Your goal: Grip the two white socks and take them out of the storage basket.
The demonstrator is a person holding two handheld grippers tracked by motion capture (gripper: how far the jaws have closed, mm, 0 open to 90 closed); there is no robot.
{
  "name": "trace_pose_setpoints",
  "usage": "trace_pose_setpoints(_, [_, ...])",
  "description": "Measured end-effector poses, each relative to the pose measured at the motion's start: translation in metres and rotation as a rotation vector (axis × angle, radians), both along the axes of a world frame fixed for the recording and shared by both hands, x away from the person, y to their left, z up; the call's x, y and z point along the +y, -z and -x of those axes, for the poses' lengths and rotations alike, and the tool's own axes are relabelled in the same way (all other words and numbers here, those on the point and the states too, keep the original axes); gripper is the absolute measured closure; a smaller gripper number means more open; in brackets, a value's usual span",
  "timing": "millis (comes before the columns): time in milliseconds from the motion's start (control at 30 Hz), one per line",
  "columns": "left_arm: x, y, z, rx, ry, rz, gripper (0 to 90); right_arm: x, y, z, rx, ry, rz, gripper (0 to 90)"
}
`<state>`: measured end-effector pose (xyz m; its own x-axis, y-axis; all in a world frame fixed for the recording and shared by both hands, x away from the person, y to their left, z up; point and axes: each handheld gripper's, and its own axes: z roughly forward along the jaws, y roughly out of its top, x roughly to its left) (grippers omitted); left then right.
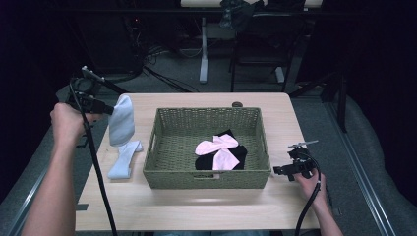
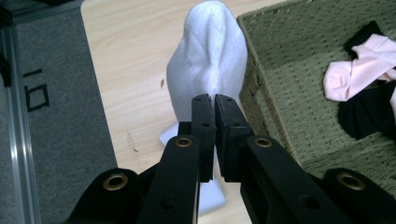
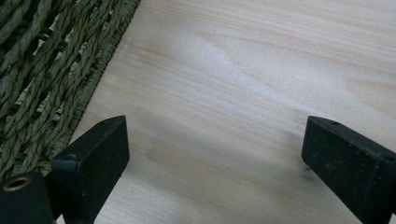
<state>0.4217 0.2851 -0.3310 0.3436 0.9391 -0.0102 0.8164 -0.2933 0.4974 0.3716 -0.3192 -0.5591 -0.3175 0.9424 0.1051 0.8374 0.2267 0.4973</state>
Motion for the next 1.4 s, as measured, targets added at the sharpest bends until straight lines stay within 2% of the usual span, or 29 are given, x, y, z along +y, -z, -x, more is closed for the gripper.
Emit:
trace_pose_setpoints(200, [0.006, 0.016, 0.003, 0.022, -0.014, 0.007, 87.3, 0.000, 0.000, 0.000, 0.004, -0.006, -0.007, 7.3])
trace_pose_setpoints(333, [0.011, 0.036, 0.005, 0.052, -0.028, 0.018, 87.4, 0.000, 0.000, 0.000, 0.003, -0.005, -0.013, 7.3])
trace_pose_setpoints(367, [0.011, 0.036, 0.005, 0.052, -0.028, 0.018, 87.3, 0.000, 0.000, 0.000, 0.003, -0.005, -0.013, 7.3])
trace_pose_setpoints(400, [0.014, 0.045, 0.004, 0.066, -0.036, 0.019, 87.3, 0.001, 0.000, 0.000, 0.008, -0.003, -0.010, 7.3])
trace_pose_setpoints(433, [0.014, 0.045, 0.004, 0.066, -0.036, 0.019, 87.4, 0.001, 0.000, 0.000, 0.008, -0.003, -0.010, 7.3])
trace_pose_setpoints(467, [0.015, 0.056, 0.003, 0.080, -0.046, 0.030, 87.4, 0.001, 0.000, 0.000, 0.008, -0.003, -0.009, 7.3])
trace_pose_setpoints(500, [0.015, 0.056, 0.003, 0.080, -0.046, 0.030, 87.3, 0.001, 0.000, 0.000, 0.008, -0.003, -0.009, 7.3])
trace_pose_setpoints(533, [0.015, 0.068, 0.001, 0.099, -0.050, 0.033, 87.3, 0.001, 0.000, 0.000, 0.006, 0.001, -0.014, 7.3])
trace_pose_setpoints(600, [0.014, 0.080, -0.001, 0.118, -0.051, 0.034, 87.3, 0.001, 0.000, 0.000, 0.007, 0.001, -0.012, 7.3])
trace_pose_setpoints(633, [0.014, 0.080, -0.001, 0.118, -0.051, 0.034, 87.3, 0.001, 0.000, 0.000, 0.007, 0.001, -0.012, 7.3])
trace_pose_setpoints(667, [0.011, 0.092, -0.004, 0.141, -0.048, 0.033, 87.3, 0.001, 0.000, 0.000, 0.008, -0.003, -0.008, 7.3])
trace_pose_setpoints(700, [0.010, 0.098, -0.006, 0.147, -0.052, 0.028, 87.2, 0.001, 0.000, 0.000, 0.008, -0.004, -0.010, 7.3])
trace_pose_setpoints(733, [0.010, 0.098, -0.006, 0.147, -0.052, 0.028, 87.1, 0.001, 0.000, 0.000, 0.008, -0.003, -0.011, 7.3])
trace_pose_setpoints(800, [0.008, 0.114, -0.009, 0.173, -0.061, 0.024, 87.1, 0.001, 0.000, 0.000, 0.008, -0.002, -0.012, 7.3])
trace_pose_setpoints(967, [0.010, 0.141, -0.013, 0.199, -0.093, 0.034, 86.3, 0.000, 0.001, 0.000, 0.007, 0.000, -0.013, 7.3])
trace_pose_setpoints(1033, [0.013, 0.151, -0.012, 0.200, -0.107, 0.054, 78.4, 0.000, 0.001, 0.000, 0.008, -0.001, -0.009, 7.3])
trace_pose_setpoints(1067, [0.014, 0.153, -0.010, 0.192, -0.116, 0.065, 71.6, 0.000, 0.001, 0.000, 0.007, 0.000, -0.011, 7.3])
trace_pose_setpoints(1133, [0.015, 0.153, -0.008, 0.194, -0.123, 0.068, 52.1, 0.000, 0.001, 0.000, 0.001, 0.010, -0.010, 7.3])
trace_pose_setpoints(1167, [0.018, 0.153, -0.002, 0.170, -0.140, 0.081, 45.2, 0.000, 0.001, -0.001, 0.006, 0.004, -0.010, 7.3])
trace_pose_setpoints(1233, [0.022, 0.150, 0.007, 0.142, -0.173, 0.074, 29.7, 0.000, 0.001, 0.000, 0.008, 0.000, -0.007, 7.3])
trace_pose_setpoints(1300, [0.025, 0.148, 0.017, 0.120, -0.176, 0.093, 20.2, 0.001, 0.000, 0.000, 0.007, -0.002, -0.007, 7.3])
trace_pose_setpoints(1333, [0.025, 0.148, 0.017, 0.120, -0.176, 0.093, 15.1, 0.001, 0.000, 0.000, 0.007, -0.002, -0.007, 7.3])
trace_pose_setpoints(1367, [0.027, 0.146, 0.022, 0.108, -0.179, 0.096, 15.1, 0.001, 0.000, 0.000, 0.003, -0.003, -0.006, 7.3])
trace_pose_setpoints(1400, [0.028, 0.144, 0.033, 0.084, -0.181, 0.095, 11.3, 0.001, 0.000, 0.000, 0.003, -0.003, -0.007, 7.4])
